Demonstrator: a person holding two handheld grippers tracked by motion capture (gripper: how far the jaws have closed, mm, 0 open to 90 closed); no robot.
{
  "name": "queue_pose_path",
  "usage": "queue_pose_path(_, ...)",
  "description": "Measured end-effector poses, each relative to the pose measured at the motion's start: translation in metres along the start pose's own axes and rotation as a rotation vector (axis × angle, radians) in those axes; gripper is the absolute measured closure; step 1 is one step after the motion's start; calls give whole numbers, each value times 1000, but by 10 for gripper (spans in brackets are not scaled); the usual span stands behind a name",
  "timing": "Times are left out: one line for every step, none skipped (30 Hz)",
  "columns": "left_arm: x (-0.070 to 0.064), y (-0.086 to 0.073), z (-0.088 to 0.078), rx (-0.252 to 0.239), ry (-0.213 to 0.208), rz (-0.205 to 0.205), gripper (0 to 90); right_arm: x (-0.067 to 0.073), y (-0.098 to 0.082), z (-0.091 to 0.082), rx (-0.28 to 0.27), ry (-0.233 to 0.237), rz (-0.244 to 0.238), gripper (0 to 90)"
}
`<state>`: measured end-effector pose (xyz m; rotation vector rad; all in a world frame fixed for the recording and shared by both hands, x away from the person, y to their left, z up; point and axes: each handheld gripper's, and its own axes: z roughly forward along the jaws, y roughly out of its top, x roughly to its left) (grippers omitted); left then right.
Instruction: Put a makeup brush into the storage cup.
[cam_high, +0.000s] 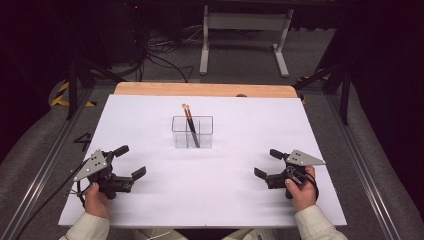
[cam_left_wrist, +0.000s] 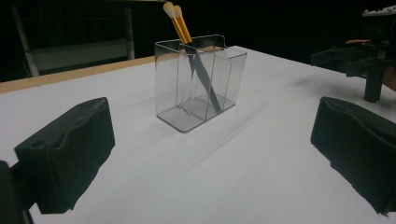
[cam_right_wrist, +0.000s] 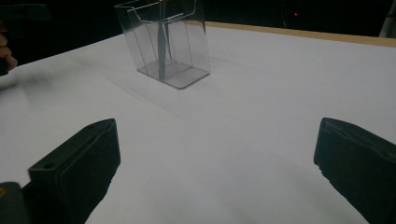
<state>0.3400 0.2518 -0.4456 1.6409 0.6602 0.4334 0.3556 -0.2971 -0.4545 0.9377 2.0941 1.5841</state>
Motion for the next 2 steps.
queue_pose_path(0, 0, 0, 6, -5, 6, 5, 0, 0, -1, 1, 0, -1, 12)
queue_pose_path(0, 0, 0, 6, -5, 6, 5, 0, 1, -1, -2, 2, 1, 12)
